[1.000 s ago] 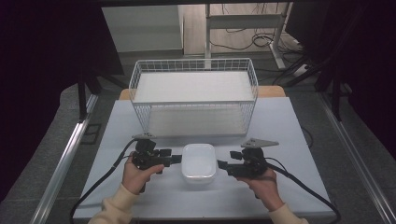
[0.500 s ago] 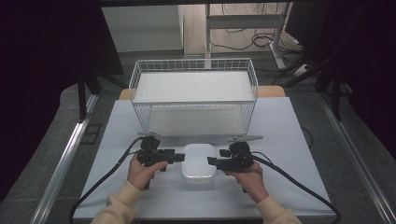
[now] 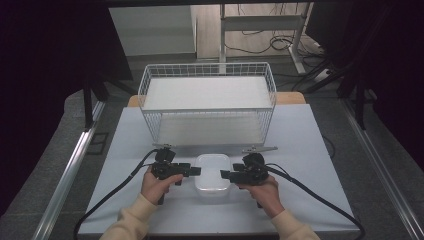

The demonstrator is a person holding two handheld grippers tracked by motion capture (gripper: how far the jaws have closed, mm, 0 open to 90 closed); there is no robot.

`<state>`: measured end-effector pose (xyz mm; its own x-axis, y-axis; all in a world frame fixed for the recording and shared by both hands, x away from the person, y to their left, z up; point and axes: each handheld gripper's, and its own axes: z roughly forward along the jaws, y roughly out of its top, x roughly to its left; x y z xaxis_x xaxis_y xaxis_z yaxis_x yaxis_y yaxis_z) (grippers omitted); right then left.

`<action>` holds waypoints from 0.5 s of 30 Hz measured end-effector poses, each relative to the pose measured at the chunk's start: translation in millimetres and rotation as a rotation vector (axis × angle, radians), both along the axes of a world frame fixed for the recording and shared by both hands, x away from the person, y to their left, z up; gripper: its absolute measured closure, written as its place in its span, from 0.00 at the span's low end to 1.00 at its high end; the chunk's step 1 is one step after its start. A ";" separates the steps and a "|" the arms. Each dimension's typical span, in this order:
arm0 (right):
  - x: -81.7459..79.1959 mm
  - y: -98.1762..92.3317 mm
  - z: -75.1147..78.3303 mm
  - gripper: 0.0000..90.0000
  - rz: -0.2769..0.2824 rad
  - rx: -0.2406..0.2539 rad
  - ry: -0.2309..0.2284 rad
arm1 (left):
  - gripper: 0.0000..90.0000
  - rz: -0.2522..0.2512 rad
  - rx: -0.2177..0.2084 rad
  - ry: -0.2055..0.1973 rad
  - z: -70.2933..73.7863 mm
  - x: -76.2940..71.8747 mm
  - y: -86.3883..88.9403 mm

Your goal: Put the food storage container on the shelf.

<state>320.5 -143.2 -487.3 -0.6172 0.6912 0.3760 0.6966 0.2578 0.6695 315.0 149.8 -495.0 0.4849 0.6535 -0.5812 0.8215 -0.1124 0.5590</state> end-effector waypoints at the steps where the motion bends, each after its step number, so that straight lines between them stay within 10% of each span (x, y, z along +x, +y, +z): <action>1: 0.5 0.0 -0.5 0.40 -0.001 0.003 0.003 | 0.39 -0.005 0.001 0.003 -0.8 0.3 0.0; 15: 3.3 -4.9 -5.5 0.56 -0.020 0.074 0.089 | 0.48 -0.032 -0.049 0.045 -7.3 2.0 -4.6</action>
<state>323.9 -148.1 -492.8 -0.5656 0.6714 0.4789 0.7585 0.1955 0.6217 317.0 145.2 -502.2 0.4781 0.6081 -0.6338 0.8421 -0.1123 0.5275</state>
